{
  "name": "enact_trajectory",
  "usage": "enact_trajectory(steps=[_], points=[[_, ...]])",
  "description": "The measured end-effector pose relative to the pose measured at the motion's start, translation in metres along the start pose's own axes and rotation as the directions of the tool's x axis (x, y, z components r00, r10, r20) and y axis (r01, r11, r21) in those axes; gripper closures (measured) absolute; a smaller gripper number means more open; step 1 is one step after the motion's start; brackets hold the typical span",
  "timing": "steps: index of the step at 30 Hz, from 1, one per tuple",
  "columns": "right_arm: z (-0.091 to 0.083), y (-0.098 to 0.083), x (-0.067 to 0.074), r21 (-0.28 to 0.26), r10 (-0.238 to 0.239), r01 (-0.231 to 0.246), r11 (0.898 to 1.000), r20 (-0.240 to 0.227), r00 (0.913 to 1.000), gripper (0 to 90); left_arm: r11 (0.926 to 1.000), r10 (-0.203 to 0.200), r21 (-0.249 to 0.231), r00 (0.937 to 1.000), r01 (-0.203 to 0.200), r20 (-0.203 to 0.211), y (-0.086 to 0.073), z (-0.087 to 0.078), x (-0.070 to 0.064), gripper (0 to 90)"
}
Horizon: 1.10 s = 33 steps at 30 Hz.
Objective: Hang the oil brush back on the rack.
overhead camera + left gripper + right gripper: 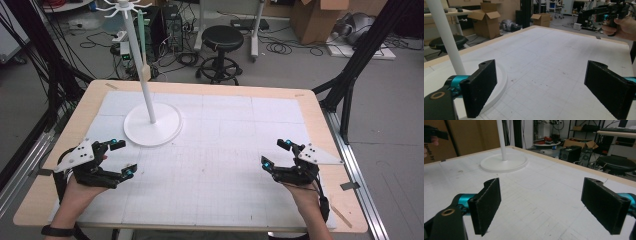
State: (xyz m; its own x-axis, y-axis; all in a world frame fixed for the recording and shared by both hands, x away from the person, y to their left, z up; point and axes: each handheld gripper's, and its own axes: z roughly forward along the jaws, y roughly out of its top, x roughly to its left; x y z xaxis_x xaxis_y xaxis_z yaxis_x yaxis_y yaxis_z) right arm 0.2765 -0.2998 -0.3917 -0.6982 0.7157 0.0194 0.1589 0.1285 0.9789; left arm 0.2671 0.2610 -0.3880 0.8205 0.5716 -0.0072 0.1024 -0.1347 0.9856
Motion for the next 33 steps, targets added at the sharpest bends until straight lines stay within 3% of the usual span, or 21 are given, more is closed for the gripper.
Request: enact_trajectory(steps=[15, 26, 33], points=[[-0.002, -0.002, -0.009, 0.006, -0.007, 0.007, 1.000, 0.012, 0.9999, 15.7, 0.9997, -0.021, -0.015, 0.9979, 0.020, -0.062, -0.004, -0.011, 0.002, 11.6], [-0.003, -0.006, -0.007, 0.021, -0.006, 0.006, 1.000, 0.026, 0.9996, 15.6, 0.9999, -0.008, -0.010, 0.9993, 0.008, -0.035, -0.004, 0.000, 0.002, 11.6], [-0.004, -0.007, -0.009, 0.024, -0.012, 0.011, 1.000, 0.029, 0.9995, 15.6, 1.0000, -0.006, -0.008, 0.9991, 0.005, -0.043, -0.003, 0.002, 0.003, 11.6]])
